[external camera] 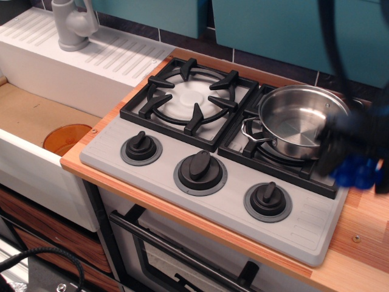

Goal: Put pot or pan on stove and put blueberry in pot or pan

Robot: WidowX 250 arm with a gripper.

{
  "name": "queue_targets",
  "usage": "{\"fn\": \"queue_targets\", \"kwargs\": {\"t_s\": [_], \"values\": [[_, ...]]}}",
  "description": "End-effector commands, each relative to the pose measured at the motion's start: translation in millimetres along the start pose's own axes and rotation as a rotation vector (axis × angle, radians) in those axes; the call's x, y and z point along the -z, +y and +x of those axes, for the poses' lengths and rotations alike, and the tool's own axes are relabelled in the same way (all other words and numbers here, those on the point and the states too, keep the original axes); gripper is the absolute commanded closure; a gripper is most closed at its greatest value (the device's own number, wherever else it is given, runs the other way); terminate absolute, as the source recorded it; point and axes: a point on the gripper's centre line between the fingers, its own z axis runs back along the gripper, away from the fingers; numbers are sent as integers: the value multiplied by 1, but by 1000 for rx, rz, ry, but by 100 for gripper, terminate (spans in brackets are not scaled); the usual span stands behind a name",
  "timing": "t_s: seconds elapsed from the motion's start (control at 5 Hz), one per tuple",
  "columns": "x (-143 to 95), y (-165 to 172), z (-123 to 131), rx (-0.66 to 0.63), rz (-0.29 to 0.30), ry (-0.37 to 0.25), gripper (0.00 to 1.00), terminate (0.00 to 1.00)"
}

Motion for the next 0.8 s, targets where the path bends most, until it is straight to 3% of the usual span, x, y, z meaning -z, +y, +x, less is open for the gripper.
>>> {"fn": "queue_targets", "kwargs": {"t_s": [0.0, 0.2, 0.6], "values": [[-19, 17, 64, 18, -65, -49, 100, 0], [-3, 25, 82, 36, -83, -69, 100, 0], [28, 24, 79, 47, -125, -116, 100, 0]]}}
